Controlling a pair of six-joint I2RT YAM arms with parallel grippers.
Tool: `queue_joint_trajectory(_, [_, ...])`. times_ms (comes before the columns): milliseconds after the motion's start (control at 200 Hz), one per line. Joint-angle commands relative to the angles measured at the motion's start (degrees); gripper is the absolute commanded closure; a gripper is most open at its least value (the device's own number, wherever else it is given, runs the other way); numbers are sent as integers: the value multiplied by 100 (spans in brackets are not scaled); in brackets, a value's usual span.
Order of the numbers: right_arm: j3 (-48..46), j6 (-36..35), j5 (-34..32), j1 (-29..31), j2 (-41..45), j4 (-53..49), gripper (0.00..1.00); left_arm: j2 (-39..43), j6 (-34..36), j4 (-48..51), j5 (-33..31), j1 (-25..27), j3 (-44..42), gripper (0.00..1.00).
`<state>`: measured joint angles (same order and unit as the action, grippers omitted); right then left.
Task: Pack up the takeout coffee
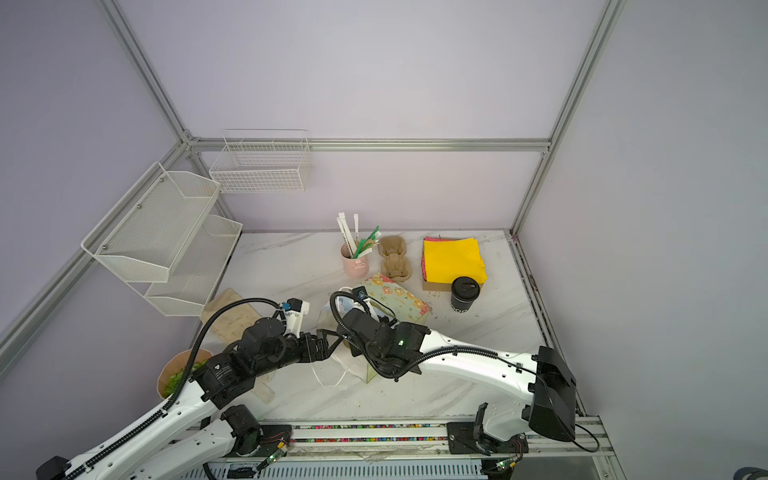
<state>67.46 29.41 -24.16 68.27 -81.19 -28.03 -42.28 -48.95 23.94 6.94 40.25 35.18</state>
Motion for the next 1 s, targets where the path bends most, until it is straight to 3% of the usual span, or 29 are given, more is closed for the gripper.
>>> queue_joint_trajectory(0, [-74,124,-67,11,373,29,42,92,-177,-294,-130,21,-223,0])
queue_joint_trajectory(85, [-80,230,-119,11,604,-65,30,-25,-82,-275,-140,17,-135,0])
queue_joint_trajectory(315, [-68,745,-218,-186,1053,-477,28,-225,170,-74,-188,18,216,0])
queue_joint_trajectory(500, [-332,1045,293,-1468,1203,-860,27,-304,-36,-78,302,14,258,0])
queue_joint_trajectory(695, [-635,890,1175,-2863,1137,-852,27,-229,-298,80,504,82,113,0])
queue_joint_trajectory(800, [-648,751,1339,-3180,1073,-777,27,-213,-331,194,312,99,51,1])
queue_joint_trajectory(995, [-656,603,1605,-3710,1054,-721,27,-554,-440,-33,340,142,84,16])
